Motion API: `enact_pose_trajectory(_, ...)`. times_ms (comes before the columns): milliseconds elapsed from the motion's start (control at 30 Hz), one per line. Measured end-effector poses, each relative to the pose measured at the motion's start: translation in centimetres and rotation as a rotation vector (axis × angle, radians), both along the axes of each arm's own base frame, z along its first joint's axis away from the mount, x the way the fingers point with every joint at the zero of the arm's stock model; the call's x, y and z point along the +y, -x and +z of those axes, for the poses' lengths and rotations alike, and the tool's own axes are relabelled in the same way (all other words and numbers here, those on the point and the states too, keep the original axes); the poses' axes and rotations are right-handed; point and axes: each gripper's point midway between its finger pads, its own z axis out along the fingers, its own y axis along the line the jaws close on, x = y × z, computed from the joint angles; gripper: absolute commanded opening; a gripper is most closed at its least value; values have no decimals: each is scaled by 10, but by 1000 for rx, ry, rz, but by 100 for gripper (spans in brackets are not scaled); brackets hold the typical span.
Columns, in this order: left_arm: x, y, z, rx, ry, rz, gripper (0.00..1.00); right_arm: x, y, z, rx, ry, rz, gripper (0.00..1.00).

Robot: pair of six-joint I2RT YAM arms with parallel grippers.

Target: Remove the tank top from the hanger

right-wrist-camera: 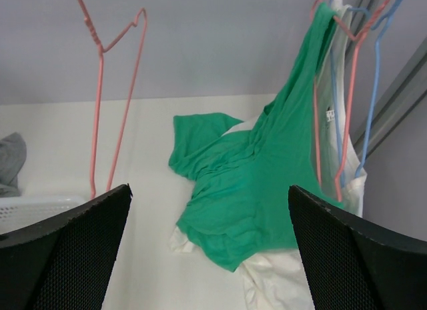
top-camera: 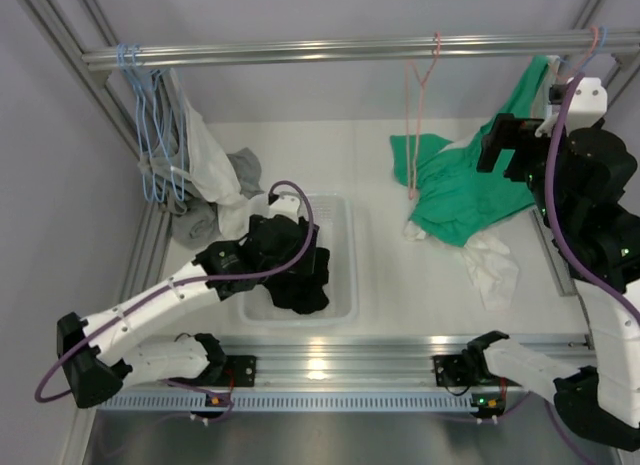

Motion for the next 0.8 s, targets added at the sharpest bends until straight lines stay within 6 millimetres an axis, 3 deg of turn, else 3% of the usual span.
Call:
enact_pose_trajectory(133, -4, 13, 48, -47, 70, -63, 99, -16, -12, 22, -24, 27, -61, 99)
enact_pose_trajectory(233, 0, 19, 89, -130, 146, -112, 99, -50, -26, 26, -9, 38, -164, 93)
enact_pose_trajectory(333, 12, 26, 106, -190, 163, -139, 99, -89, -44, 15, 44, 46, -267, 93)
enact_pose_trajectory(400, 21, 30, 100, -203, 146, -143, 99, -104, -59, -1, 102, 57, -288, 91)
enact_pose_trajectory(500, 30, 34, 77, -182, 91, -153, 99, -120, -77, -28, 189, 65, -296, 90)
enact_pose_trajectory(600, 36, 39, 59, -151, 41, -164, 99, -128, -82, -45, 246, 68, -291, 87)
enact_pose_trajectory(800, 46, 44, 70, -193, 83, -152, 99, -127, -85, -51, 266, 71, -242, 84)
